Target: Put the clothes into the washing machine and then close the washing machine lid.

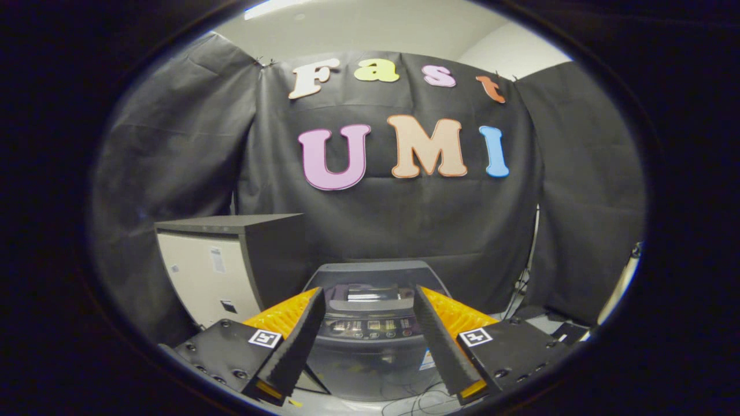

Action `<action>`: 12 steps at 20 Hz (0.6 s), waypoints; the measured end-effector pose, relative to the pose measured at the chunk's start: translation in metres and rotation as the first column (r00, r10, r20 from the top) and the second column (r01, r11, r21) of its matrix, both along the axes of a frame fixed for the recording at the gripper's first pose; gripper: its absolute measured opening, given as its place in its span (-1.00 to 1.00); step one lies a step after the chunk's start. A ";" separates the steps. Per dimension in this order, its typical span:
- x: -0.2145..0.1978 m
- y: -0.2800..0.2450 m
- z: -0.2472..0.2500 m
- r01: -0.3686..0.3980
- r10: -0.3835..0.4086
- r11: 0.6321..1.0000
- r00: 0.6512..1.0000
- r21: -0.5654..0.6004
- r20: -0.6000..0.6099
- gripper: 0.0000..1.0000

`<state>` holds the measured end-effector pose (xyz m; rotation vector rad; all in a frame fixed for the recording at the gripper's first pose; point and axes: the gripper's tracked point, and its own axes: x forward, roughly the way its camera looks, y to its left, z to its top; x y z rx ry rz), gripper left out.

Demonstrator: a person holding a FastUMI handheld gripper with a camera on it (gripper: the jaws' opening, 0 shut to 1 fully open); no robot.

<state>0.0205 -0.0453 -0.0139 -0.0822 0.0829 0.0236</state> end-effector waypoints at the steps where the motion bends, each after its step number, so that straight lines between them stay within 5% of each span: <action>1: -0.005 -0.008 0.003 0.012 -0.012 1.000 1.000 -0.020 0.003 0.92; 4: -0.021 -0.023 0.015 0.037 -0.035 0.998 0.998 -0.044 0.045 0.91; 8: -0.036 0.012 0.033 -0.093 0.091 0.995 0.994 0.026 0.057 0.92; 12: -0.051 0.015 0.045 -0.104 0.100 0.993 0.992 0.047 0.079 0.91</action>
